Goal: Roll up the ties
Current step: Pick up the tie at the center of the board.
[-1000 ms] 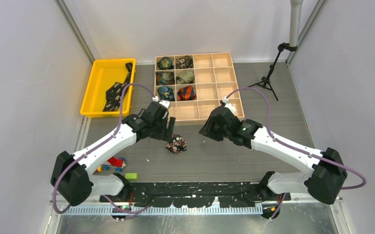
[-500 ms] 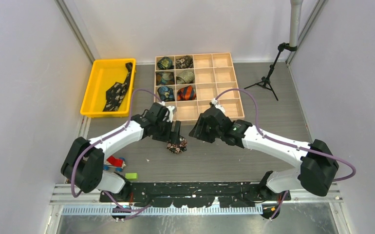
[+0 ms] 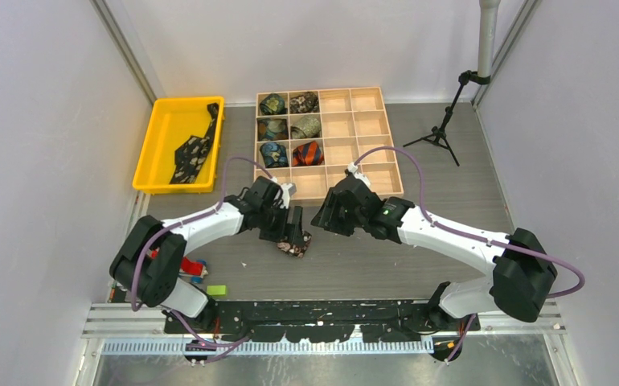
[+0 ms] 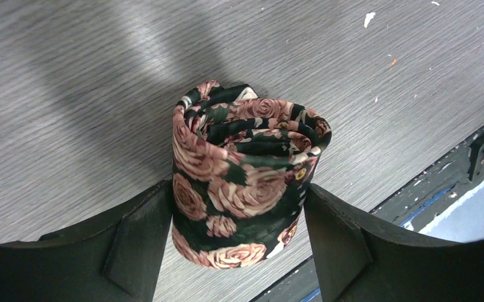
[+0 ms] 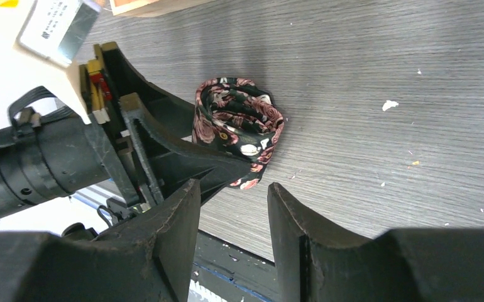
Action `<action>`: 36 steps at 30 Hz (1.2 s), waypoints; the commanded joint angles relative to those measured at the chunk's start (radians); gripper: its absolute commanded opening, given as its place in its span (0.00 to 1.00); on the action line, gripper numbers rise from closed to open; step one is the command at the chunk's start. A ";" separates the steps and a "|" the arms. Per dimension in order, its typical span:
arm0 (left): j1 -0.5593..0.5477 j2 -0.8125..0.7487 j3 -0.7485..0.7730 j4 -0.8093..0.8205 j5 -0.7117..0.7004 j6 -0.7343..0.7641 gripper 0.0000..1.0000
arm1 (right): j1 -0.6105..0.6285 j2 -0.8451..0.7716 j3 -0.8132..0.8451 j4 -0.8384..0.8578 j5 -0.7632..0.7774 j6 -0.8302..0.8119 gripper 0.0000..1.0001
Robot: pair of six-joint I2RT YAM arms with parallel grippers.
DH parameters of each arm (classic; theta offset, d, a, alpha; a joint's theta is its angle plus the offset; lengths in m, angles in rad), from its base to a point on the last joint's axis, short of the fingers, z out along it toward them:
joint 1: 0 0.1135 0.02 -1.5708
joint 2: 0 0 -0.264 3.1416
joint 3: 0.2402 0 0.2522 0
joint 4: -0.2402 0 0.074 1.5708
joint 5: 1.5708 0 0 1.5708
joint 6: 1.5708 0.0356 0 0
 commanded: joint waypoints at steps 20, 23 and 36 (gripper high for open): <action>-0.096 0.065 -0.048 0.159 0.003 -0.153 0.23 | 0.005 -0.006 0.003 0.002 0.019 -0.008 0.47; -0.097 0.052 -0.038 0.151 0.006 -0.161 0.22 | 0.004 -0.013 -0.003 0.002 0.024 -0.007 0.47; -0.095 -0.044 0.055 -0.014 -0.089 -0.216 0.19 | 0.004 -0.033 -0.007 0.000 0.034 -0.004 0.47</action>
